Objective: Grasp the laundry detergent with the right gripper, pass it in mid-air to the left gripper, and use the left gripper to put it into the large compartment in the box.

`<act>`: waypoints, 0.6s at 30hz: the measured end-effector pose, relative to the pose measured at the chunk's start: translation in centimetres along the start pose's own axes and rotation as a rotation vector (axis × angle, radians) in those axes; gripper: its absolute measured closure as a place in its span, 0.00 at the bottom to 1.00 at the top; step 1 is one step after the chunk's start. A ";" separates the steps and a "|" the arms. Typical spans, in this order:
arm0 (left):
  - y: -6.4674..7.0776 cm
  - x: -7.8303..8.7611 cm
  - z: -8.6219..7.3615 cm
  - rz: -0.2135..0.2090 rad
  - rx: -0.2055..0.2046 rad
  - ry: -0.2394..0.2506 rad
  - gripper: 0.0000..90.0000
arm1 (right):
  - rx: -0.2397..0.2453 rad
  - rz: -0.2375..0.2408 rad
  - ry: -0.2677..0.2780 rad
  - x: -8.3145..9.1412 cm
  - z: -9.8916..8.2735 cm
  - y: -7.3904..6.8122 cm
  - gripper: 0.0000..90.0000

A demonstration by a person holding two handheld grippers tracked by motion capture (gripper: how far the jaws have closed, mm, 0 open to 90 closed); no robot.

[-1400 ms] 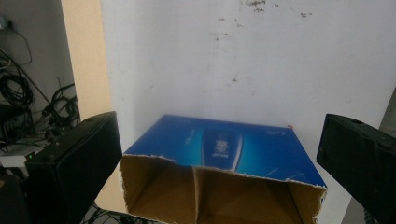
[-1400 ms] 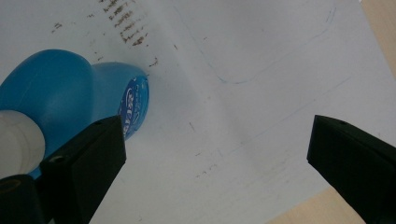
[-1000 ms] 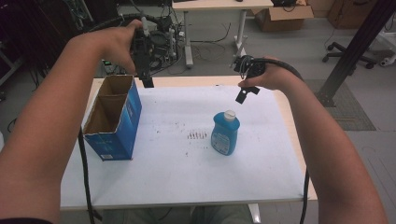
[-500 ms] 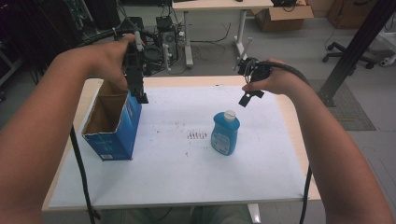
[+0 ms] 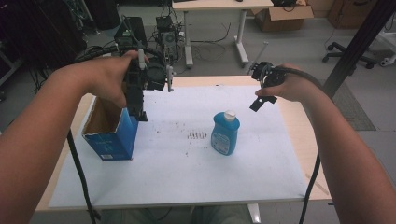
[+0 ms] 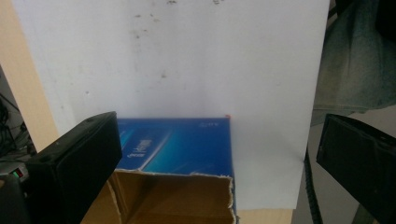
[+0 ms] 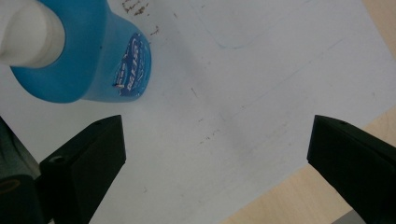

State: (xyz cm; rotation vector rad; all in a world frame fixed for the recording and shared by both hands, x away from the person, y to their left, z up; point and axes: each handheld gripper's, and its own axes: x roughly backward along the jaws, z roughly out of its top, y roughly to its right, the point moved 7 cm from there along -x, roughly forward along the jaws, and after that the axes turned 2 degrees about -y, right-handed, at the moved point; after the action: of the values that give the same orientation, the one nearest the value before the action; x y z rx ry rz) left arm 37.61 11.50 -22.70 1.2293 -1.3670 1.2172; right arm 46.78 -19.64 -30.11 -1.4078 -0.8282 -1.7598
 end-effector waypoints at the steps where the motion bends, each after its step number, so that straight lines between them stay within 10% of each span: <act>1: 0.3 -0.1 0.1 0.000 -0.006 -0.001 0.00 | -0.003 0.001 0.000 0.0 -0.2 -0.1 0.05; 18: 3.6 -2.1 -0.2 -0.027 -0.015 -0.032 0.00 | -0.007 -0.011 0.043 0.6 -3.2 -1.8 0.05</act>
State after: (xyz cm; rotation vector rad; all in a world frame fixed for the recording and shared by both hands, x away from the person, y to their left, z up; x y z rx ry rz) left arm 34.27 11.94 -25.13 1.2577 -1.3755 1.1711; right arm 43.59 -21.44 -30.26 -1.3677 -0.8088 -1.7966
